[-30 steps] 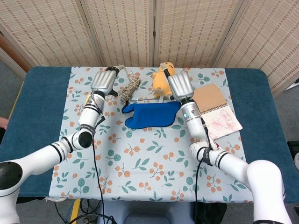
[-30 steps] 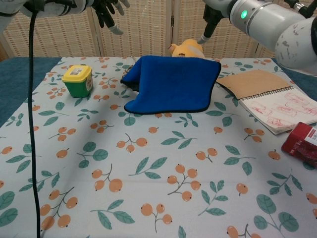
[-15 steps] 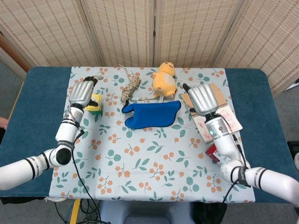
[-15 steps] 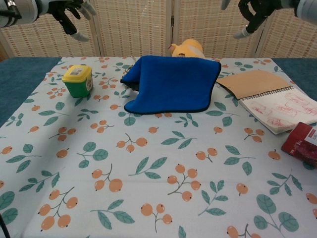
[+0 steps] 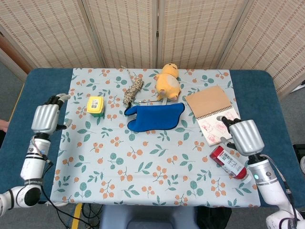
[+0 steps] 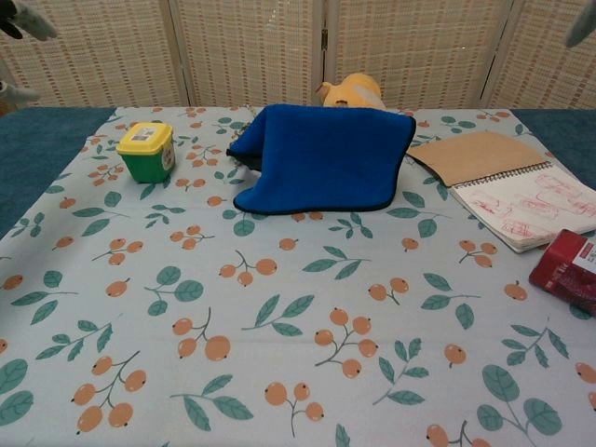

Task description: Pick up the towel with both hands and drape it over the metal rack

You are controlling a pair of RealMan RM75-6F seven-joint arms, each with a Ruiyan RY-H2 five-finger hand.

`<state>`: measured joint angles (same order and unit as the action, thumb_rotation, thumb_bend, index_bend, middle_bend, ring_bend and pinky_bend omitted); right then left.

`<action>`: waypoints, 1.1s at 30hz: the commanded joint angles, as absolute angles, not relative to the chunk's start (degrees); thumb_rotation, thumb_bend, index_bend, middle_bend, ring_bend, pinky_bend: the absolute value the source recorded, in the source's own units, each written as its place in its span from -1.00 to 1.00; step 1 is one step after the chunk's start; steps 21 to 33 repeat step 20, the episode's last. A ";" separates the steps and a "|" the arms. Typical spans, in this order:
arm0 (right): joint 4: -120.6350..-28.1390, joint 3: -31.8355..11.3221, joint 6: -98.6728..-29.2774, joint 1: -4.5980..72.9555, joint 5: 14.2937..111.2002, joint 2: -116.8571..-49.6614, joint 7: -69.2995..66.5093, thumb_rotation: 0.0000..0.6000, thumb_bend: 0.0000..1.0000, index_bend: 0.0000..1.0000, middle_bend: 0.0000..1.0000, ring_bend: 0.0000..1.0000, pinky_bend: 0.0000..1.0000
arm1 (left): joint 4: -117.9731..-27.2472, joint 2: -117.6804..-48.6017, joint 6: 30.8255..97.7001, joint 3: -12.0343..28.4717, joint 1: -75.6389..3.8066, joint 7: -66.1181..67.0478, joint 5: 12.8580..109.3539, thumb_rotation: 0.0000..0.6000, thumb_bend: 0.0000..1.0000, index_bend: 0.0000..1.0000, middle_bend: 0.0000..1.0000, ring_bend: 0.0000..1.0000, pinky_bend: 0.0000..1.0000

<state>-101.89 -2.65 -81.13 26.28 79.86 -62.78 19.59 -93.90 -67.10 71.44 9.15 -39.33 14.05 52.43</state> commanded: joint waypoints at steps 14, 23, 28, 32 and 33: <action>-98.11 4.55 -93.20 10.84 89.86 -59.81 10.14 1.00 -0.63 -0.38 0.16 0.03 0.50 | -99.76 -60.75 87.68 -0.33 -20.21 10.08 68.74 1.00 -0.50 -0.58 -0.64 -0.68 -0.40; -96.94 4.34 -94.02 8.45 90.37 -60.54 8.48 1.00 -0.63 -0.36 0.16 0.03 0.50 | -99.76 -61.82 90.81 -1.23 -16.55 11.74 72.31 1.00 -0.50 -0.57 -0.64 -0.69 -0.42; -96.94 4.34 -94.02 8.45 90.37 -60.54 8.48 1.00 -0.63 -0.36 0.16 0.03 0.50 | -99.76 -61.82 90.81 -1.23 -16.55 11.74 72.31 1.00 -0.50 -0.57 -0.64 -0.69 -0.42; -96.94 4.34 -94.02 8.45 90.37 -60.54 8.48 1.00 -0.63 -0.36 0.16 0.03 0.50 | -99.76 -61.82 90.81 -1.23 -16.55 11.74 72.31 1.00 -0.50 -0.57 -0.64 -0.69 -0.42; -96.94 4.34 -94.02 8.45 90.37 -60.54 8.48 1.00 -0.63 -0.36 0.16 0.03 0.50 | -99.76 -61.82 90.81 -1.23 -16.55 11.74 72.31 1.00 -0.50 -0.57 -0.64 -0.69 -0.42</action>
